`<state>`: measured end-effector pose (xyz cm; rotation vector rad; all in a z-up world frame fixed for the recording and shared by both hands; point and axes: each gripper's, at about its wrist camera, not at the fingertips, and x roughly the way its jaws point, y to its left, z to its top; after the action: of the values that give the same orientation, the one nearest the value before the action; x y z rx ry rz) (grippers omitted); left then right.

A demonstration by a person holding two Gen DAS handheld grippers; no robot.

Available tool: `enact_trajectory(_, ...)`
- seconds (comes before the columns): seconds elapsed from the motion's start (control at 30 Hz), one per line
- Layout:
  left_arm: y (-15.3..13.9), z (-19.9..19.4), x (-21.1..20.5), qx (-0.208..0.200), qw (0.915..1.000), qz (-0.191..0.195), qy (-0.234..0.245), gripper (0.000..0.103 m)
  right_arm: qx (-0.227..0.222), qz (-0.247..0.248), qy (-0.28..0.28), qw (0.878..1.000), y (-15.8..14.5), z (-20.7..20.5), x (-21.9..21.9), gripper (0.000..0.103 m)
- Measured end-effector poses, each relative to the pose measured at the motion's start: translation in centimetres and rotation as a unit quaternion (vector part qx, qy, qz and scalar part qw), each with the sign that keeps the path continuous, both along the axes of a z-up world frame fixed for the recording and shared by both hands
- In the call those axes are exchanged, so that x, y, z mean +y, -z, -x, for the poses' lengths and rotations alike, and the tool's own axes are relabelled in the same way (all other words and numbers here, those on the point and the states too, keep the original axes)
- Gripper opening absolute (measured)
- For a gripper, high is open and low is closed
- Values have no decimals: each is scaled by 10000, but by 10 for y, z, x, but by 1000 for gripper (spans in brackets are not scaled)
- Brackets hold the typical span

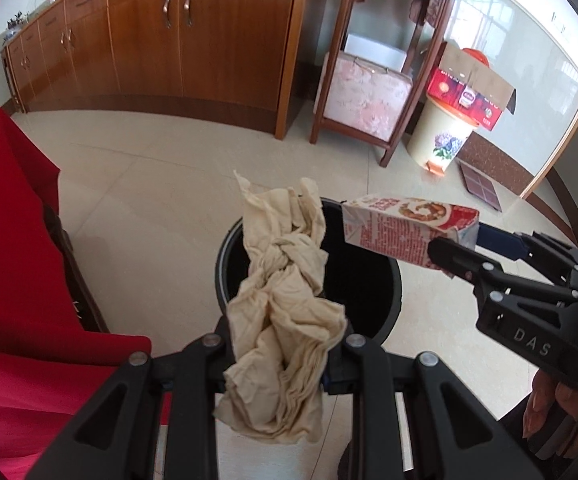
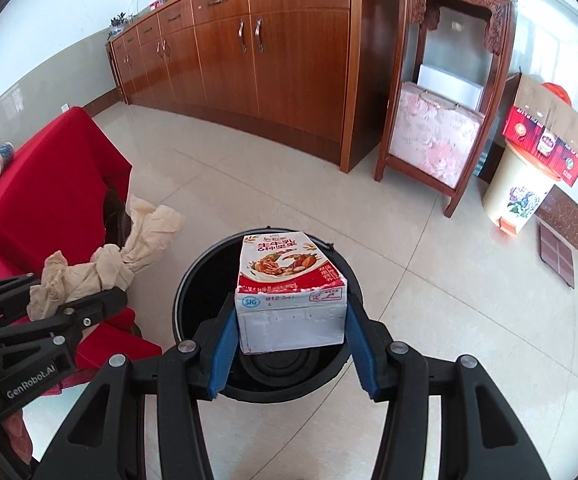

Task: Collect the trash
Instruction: 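Open both tools to drop the cloth and carton into the bin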

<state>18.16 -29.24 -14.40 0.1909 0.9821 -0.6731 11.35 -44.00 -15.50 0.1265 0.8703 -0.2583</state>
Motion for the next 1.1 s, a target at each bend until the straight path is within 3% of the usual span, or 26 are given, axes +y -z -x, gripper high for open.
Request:
enact_trajectory(0.47,51,-19,-17,621,9977,-254,3,27,521,-226,-181,9982,44,-32,-14,53)
enact_trajectory(0.5,54,-20,-18,647,9975,-292,-14,31,556,-267,-197,9979,47,-35,-16,53)
enact_trajectory(0.57,56,-21,-17,592,9975,-382,-75,49,687,-310,-208,9969,54,-40,-20,55)
enact_trajectory(0.6,56,-22,-15,536,9976,-419,-122,67,722,-279,-104,9969,57,-41,-23,59)
enact_trajectory(0.63,54,-21,-12,458,9979,-433,-178,73,776,-273,16,9966,58,-41,-29,72)
enact_trajectory(0.73,48,-20,-4,304,9978,-516,-278,75,814,-290,283,9959,61,-39,-40,77)
enact_trajectory(0.8,45,-20,1,252,9973,-569,-381,84,803,-269,386,9957,60,-38,-44,88)
enact_trajectory(0.83,43,-20,3,200,9970,-599,-439,89,778,-249,453,9956,59,-36,-46,100)
enact_trajectory(0.87,40,-19,6,155,9969,-609,-471,90,754,-252,476,9957,58,-35,-45,103)
enact_trajectory(1.1,16,-9,19,-144,9969,-617,-471,91,562,-230,539,9967,43,-29,-40,103)
